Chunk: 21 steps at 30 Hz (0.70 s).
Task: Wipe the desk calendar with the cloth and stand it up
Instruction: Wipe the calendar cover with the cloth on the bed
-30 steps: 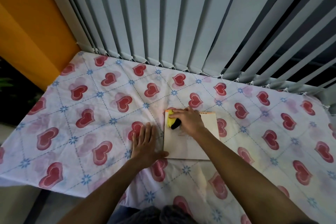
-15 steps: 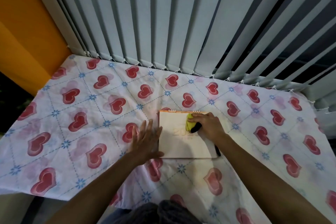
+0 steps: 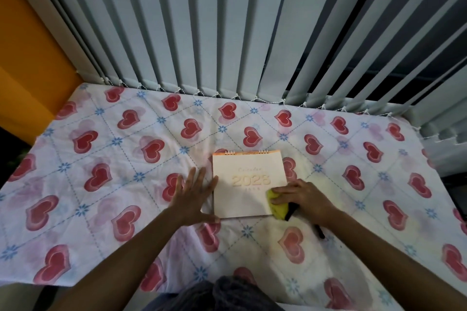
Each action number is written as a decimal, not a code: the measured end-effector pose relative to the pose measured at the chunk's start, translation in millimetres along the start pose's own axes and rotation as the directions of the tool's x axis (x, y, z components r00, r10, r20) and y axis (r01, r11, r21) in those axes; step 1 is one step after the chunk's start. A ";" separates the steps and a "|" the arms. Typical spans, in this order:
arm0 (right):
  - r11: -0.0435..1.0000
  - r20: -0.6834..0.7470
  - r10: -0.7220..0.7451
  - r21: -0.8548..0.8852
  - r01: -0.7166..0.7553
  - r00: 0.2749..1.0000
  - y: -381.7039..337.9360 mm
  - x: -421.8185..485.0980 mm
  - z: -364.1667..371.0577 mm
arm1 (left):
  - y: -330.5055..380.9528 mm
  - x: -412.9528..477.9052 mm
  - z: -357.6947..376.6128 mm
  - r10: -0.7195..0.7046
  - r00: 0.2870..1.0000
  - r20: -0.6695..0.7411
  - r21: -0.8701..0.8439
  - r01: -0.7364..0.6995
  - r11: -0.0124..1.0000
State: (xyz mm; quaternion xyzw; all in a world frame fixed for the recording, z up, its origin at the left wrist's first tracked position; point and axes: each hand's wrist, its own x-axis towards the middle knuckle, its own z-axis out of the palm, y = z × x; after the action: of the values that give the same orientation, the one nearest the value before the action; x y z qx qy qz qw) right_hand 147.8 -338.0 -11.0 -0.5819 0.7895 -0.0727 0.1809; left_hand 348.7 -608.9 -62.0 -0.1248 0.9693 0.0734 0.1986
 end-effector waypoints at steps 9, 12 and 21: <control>0.949 0.058 -0.292 -0.105 0.297 0.955 -69.2 49.1 26.9 | 1.4 -2.8 -0.9 -0.013 1.000 0.006 -0.034 0.013 0.999; 0.955 0.030 -0.281 -0.086 0.282 0.959 -74.3 50.2 29.0 | 0.7 -3.0 -3.8 -0.007 1.000 0.006 -0.038 0.007 0.999; 0.996 -0.125 -0.048 -0.075 0.039 0.991 -17.7 -35.1 -0.7 | 41.8 7.9 -16.3 -0.019 0.985 -0.173 -0.114 -0.001 0.993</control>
State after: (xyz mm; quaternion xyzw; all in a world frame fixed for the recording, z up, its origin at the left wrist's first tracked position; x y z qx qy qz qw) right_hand 172.4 -310.4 2.4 -0.5993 0.7887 -0.0848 0.1077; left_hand 324.4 -573.7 -46.5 -0.1461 0.9766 0.1167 0.1061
